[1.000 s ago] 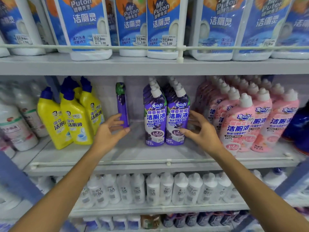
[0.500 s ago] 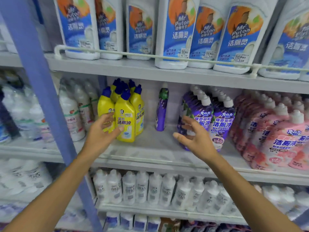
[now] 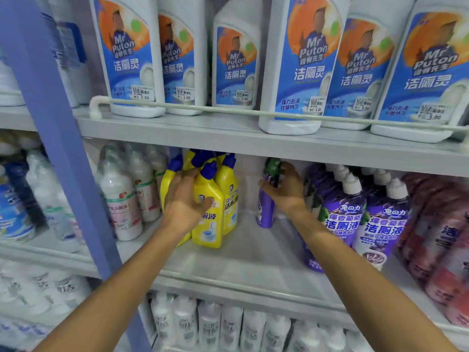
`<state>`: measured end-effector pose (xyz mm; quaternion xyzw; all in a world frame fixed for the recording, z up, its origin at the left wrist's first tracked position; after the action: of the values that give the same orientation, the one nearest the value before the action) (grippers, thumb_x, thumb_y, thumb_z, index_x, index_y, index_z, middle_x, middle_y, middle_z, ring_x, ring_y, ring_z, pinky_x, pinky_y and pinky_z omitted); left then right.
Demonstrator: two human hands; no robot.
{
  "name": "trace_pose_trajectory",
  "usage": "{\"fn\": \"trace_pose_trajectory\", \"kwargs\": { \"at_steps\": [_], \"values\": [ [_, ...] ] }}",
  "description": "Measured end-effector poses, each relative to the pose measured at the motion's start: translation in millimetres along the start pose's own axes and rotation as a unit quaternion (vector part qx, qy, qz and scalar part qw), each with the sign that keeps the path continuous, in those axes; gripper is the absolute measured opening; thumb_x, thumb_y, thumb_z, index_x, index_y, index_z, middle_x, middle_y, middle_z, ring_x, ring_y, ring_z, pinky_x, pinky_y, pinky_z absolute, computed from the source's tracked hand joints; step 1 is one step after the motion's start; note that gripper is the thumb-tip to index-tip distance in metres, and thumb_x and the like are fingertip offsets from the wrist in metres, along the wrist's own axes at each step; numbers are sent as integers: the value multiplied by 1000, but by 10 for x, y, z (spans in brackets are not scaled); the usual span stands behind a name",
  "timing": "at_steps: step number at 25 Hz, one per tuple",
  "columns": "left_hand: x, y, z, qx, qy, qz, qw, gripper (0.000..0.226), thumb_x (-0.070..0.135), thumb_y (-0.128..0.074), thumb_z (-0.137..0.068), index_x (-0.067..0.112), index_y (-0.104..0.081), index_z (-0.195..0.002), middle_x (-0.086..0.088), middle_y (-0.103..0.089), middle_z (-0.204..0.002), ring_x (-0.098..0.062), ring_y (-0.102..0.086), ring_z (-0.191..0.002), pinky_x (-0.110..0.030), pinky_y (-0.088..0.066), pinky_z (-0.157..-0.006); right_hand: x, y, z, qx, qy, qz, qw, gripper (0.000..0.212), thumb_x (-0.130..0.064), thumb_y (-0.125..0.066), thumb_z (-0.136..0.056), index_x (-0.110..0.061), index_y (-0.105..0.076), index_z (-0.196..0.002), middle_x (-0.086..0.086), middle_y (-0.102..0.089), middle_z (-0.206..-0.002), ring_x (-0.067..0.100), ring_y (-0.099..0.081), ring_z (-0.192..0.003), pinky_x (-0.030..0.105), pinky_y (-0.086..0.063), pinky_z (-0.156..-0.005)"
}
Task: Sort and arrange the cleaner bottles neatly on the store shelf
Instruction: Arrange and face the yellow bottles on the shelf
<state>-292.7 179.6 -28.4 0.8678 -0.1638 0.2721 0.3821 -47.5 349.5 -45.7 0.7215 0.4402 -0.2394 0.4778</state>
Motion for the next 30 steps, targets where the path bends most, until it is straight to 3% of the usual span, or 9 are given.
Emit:
{"fn": "trace_pose_trajectory", "kwargs": {
  "at_steps": [4, 6, 10, 13, 15, 18, 20, 26, 30],
  "values": [
    [-195, -17, -91, -2, 28, -24, 999, 70, 47, -75, -66, 26, -58, -131, 0, -61, -127, -20, -52, -121, -39, -49, -98, 100, 3, -131, 35, -2, 20, 999, 54, -19, -82, -81, -4, -57, -126, 18, -69, -121, 37, -66, -108, 29, -47, -85],
    [-153, -42, -67, -13, 35, -5, 999, 66, 45, -79, -71, 26, -55, -130, 2, -64, -123, -21, -57, -113, -41, -51, -94, 92, 42, -130, 25, 7, 49, 998, 46, -17, -78, -85, -3, -59, -125, 18, -71, -116, 37, -69, -101, 25, -42, -76],
    [-179, -48, 26, -48, 67, 69, 994, 60, 40, -86, -73, 27, -51, -120, 3, -68, -107, -25, -66, -98, -44, -55, -87, -119, 182, 180, -21, 39, 56, 997, 48, -17, -76, -88, -6, -58, -131, 13, -73, -113, 28, -71, -97, 26, -50, -80],
    [-178, 6, 81, -78, 41, 103, 991, 54, 34, -91, -69, 24, -59, -111, 4, -69, -97, -22, -66, -93, -40, -56, -84, -233, 375, 569, -90, 76, 17, 993, 49, -11, -76, -90, -9, -56, -135, 3, -73, -108, 16, -71, -92, 32, -57, -85],
    [-114, 30, 139, -76, 24, 104, 991, 50, 33, -92, -69, 24, -62, -109, 4, -69, -94, -22, -66, -91, -37, -55, -81, -189, 484, 817, -140, 47, -63, 987, 53, -10, -75, -91, -14, -52, -138, 0, -73, -112, 13, -73, -96, 33, -60, -88],
    [-107, -66, 128, -69, 35, 128, 989, 52, 49, -85, -67, 28, -62, -108, 5, -72, -94, -20, -69, -89, -41, -58, -80, -98, 509, 1053, -112, 4, -129, 985, 52, -12, -81, -86, -16, -54, -131, -2, -72, -108, 12, -73, -95, 21, -59, -79],
    [-103, -247, 72, -105, 46, 146, 983, 49, 46, -85, -70, 25, -64, -108, 4, -74, -97, -20, -71, -90, -45, -59, -82, -51, 502, 1135, -96, -14, -125, 987, 43, -18, -82, -85, -14, -56, -119, -4, -71, -102, 9, -72, -88, 17, -57, -72],
    [50, -832, 111, -194, 42, 141, 970, 47, 36, -90, -71, 17, -62, -105, -2, -75, -102, -23, -73, -93, -43, -60, -84, 30, 979, 1326, -119, 43, -13, 992, 40, -29, -78, -90, -16, -57, -121, -1, -73, -99, 12, -71, -89, 41, -58, -82],
    [289, -1162, 15, -195, 5, 139, 971, 37, 28, -86, -77, 20, -59, -101, -7, -75, -102, -27, -72, -92, -46, -59, -83, 287, 1405, 1469, -141, 6, -53, 989, 50, -33, -76, -92, -27, -55, -136, 1, -69, -124, 21, -70, -107, 51, -57, -95]
  ]
}}
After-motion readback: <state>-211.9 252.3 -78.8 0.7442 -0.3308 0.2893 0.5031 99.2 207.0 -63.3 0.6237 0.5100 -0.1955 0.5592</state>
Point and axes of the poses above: each hand's wrist, its own z-axis away from the middle knuckle, its own y-axis out of the back of the hand, x = y × z, the point moved 9 cm from there along -z, towards the middle knuckle
